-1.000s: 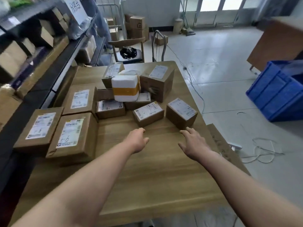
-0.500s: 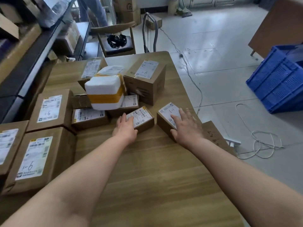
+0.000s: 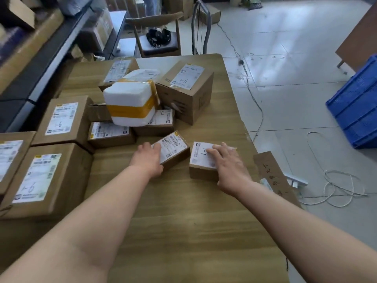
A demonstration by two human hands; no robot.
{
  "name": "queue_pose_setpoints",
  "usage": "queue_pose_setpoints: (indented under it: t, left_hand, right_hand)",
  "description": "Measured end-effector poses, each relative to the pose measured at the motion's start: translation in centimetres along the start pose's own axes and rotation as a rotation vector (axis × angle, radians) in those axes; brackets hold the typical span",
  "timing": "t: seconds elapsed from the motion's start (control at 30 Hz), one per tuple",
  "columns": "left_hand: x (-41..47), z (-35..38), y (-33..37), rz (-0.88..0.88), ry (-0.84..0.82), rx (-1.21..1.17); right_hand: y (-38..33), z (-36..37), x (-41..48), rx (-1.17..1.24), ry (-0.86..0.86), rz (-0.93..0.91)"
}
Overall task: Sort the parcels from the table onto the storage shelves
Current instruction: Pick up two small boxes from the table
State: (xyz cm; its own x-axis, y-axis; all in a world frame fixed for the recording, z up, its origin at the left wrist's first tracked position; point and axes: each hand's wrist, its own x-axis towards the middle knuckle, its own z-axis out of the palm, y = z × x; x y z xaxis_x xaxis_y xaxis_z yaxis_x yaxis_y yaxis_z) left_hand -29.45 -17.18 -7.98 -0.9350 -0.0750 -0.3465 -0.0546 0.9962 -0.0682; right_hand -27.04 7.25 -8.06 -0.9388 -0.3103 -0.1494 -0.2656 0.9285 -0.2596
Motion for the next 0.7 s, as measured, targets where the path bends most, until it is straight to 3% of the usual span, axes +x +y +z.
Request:
queue_pose_setpoints:
  t: [0.13, 0.27, 0.47, 0.57, 0.7]
  left_hand:
    - [-3.0, -0.1, -0.1, -0.065, -0.088, 0.056]
    - [-7.6, 1.5, 0.2, -0.186, -0.155, -0.094]
    - [-14.0, 4.1, 0.9, -0.324, -0.154, -0.214]
    - [-16.3, 5.0, 1.3, -0.369, -0.159, -0.24]
    - [-17.8, 6.1, 2.1, -0.41, -0.113, -0.276]
  right_hand:
    - [0.4, -0.3, -1.9, -0.011, -0.11, -0.155]
    - [0.3, -1.0, -3.4, 0.061, -0.204, -0.274]
    - [-2.6, -0.8, -5.1, 0.332, -0.292, -0.319]
    - [-3.9, -0.9, -5.9, 0.421, -0.212, -0.288]
    - [-3.7, 0.7, -8.2, 0.201, 0.022, -0.187]
